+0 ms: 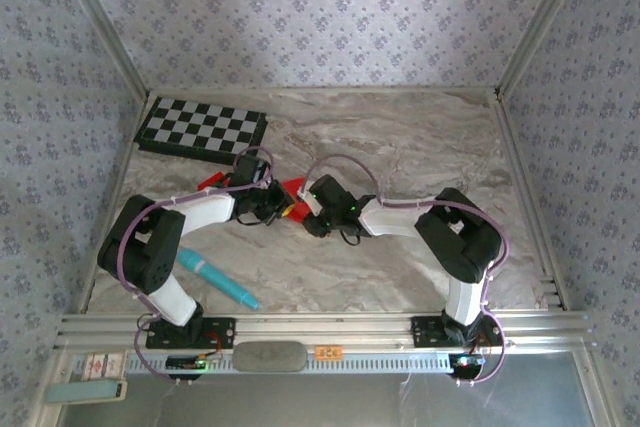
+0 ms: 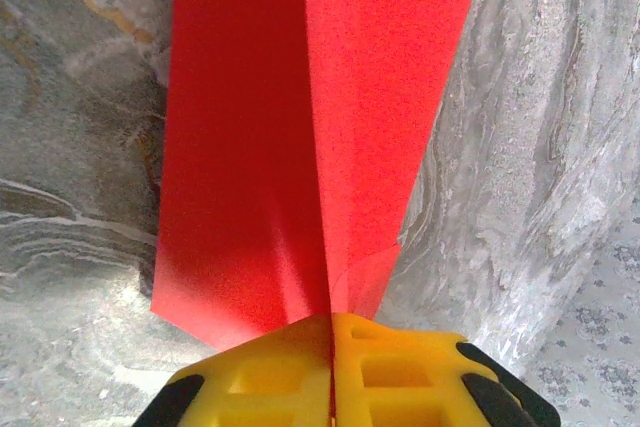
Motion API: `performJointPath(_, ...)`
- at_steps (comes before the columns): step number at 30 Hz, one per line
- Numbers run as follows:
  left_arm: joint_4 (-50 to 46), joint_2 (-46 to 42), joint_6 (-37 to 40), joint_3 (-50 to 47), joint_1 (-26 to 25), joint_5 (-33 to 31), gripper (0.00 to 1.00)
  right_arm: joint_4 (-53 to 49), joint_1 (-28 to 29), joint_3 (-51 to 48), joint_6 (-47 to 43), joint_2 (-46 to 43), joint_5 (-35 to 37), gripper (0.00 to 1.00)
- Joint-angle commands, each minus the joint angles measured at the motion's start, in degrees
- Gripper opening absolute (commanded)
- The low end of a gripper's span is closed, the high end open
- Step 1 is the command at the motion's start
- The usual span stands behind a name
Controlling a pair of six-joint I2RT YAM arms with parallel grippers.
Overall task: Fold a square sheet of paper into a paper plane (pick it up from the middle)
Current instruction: Fourth fold the wing at the center of the table.
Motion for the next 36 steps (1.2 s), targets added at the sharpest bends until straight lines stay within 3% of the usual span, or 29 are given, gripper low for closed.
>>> performJointPath(1,-1.64,0.18,-0.49,1.71,-0.37,0.07,0.08,-0.26,0.41,1.52,-0.51,1.26,0.49,0.28)
performJointPath(10,-4.66,-1.64,1.05,2.41,0.79,-1.21,0.17,-0.88,-0.6,1.43,0.51,1.62,-3.31,0.17)
performJointPath(17,-9.28,-7.45,3.29,1.73,4.4,-4.54,0.33,-0.39,-3.38,1.43,4.47,1.88,-12.45,0.11)
performJointPath(21,-4.14,-10.41,3.62,-1.93,4.56,-4.54,0.38,0.77,-5.2,1.09,8.11,2.13,-17.75,0.1)
performJointPath(29,7.7,-6.69,6.88,-5.56,1.21,0.32,0.39,4.09,-8.2,0.67,14.06,3.46,-25.05,0.1)
performJointPath(36,8.29,-1.24,7.45,-4.07,0.24,0.5,0.27,4.55,-9.07,-0.15,14.81,3.82,-25.76,0.11)
